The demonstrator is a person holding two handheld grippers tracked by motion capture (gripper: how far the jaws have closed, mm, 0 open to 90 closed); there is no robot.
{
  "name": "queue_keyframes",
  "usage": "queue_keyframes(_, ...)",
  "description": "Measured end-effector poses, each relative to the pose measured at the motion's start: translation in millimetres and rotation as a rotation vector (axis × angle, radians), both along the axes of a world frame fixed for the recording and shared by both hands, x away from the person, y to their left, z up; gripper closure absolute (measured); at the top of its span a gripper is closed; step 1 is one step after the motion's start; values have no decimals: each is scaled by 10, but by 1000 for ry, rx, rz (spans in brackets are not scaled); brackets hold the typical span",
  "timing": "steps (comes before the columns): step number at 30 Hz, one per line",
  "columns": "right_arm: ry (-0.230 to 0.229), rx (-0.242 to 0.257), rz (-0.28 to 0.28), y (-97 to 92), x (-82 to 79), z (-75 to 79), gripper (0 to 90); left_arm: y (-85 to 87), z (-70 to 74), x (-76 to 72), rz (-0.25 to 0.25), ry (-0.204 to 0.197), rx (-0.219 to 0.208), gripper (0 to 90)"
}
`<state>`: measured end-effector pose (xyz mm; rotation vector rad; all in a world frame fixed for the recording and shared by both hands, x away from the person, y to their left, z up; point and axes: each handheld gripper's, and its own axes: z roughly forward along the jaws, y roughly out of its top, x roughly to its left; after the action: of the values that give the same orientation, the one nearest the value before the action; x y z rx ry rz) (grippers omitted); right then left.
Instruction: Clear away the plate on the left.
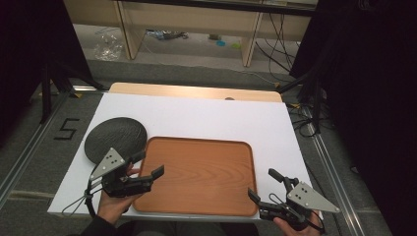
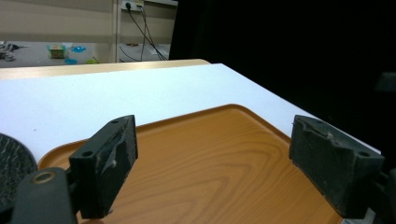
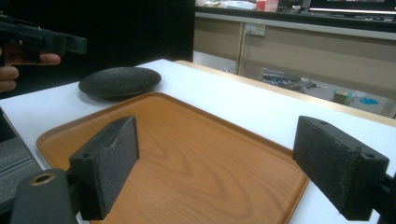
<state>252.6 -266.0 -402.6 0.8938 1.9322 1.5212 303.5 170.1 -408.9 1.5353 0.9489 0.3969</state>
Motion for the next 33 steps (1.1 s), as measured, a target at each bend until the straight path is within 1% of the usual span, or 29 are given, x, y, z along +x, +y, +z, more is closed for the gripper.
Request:
queue_keyframes(1, -5, -6, -5, -3, -2, 3, 156, 28, 2, 9, 9, 2, -3, 153)
queue_keyframes(2, 11, -23, 4, -14, -8, 16, 156, 53, 3, 19, 19, 2, -6, 153)
queue_keyframes(5, 11, -11, 6, -8, -4, 6, 156, 124, 10, 41, 49, 0, -18, 153)
queue_keyframes(6, 13, -17, 5, -11, -5, 10, 157, 143, 12, 47, 57, 3, -20, 153)
queue_keyframes(7, 5, -17, -2, -12, -6, 12, 157, 163, 15, 51, 64, 3, -21, 153)
queue_keyframes(8, 12, -19, 4, -12, -6, 15, 157, 179, 19, 53, 71, 3, -26, 153)
queue_keyframes(10, 9, -13, 5, -8, -3, 7, 157, 211, 23, 60, 85, 6, -30, 153)
queue_keyframes(11, 10, -22, 2, -13, -8, 12, 157, 232, 22, 68, 89, 8, -36, 153)
queue_keyframes(12, 9, -21, 6, -12, -7, 15, 157, 247, 21, 72, 92, 8, -39, 153)
queue_keyframes(13, 8, -19, 3, -10, -7, 15, 157, 270, 22, 75, 101, 7, -48, 153)
queue_keyframes(14, 9, -13, 4, -7, -4, 8, 157, 270, 22, 75, 101, 7, -48, 153)
queue_keyframes(15, 3, -5, 3, -2, 0, 2, 157, 305, 26, 83, 119, 8, -55, 153)
queue_keyframes(16, 13, -20, 6, -10, -6, 10, 157, 328, 26, 88, 124, 9, -60, 153)
queue_keyframes(17, 10, -21, 5, -10, -8, 13, 157, 349, 25, 92, 134, 14, -62, 153)
queue_keyframes(19, 9, -18, 5, -8, -3, 10, 157, 399, 20, 105, 145, 25, -81, 153)
queue_keyframes(20, -7, -9, 5, -3, 4, 1, 157, 399, 20, 105, 145, 25, -81, 153)
queue_keyframes(21, 12, -23, 4, -12, -8, 12, 157, 433, 14, 117, 156, 39, -99, 153)
queue_keyframes(22, 9, -20, 6, -11, -8, 14, 157, 492, -2, 136, 174, 62, -142, 153)
queue_keyframes(23, 9, -20, 6, -10, -7, 15, 158, 529, -13, 145, 187, 75, -174, 153)
queue_keyframes(24, 10, -22, 6, -10, -6, 13, 158, 566, -22, 150, 197, 81, -189, 154)
queue_keyframes(25, 8, -20, 6, -8, -4, 9, 158, 600, -30, 158, 201, 90, -213, 156)
queue_keyframes(27, 9, -22, 11, -8, -7, 13, 158, 669, -52, 171, 219, 113, -277, 156)
queue_keyframes(28, -11, -29, 22, -10, 10, 11, 158, 704, -70, 179, 237, 120, -299, 156)
queue_keyframes(29, -11, -29, 24, -8, 11, 9, 158, 704, -70, 179, 237, 120, -299, 157)
queue_keyframes(30, -11, -29, 24, -8, 11, 9, 158, 731, -77, 186, 248, 123, -291, 157)
queue_keyframes(31, -12, -27, 20, -7, 8, 9, 158, 773, -86, 200, 259, 131, -293, 157)
queue_keyframes(32, -13, -30, 24, -10, 10, 12, 158, 786, -88, 207, 269, 136, -306, 157)
queue_keyframes(33, -14, -30, 23, -10, 12, 12, 158, 808, -93, 208, 275, 143, -301, 157)
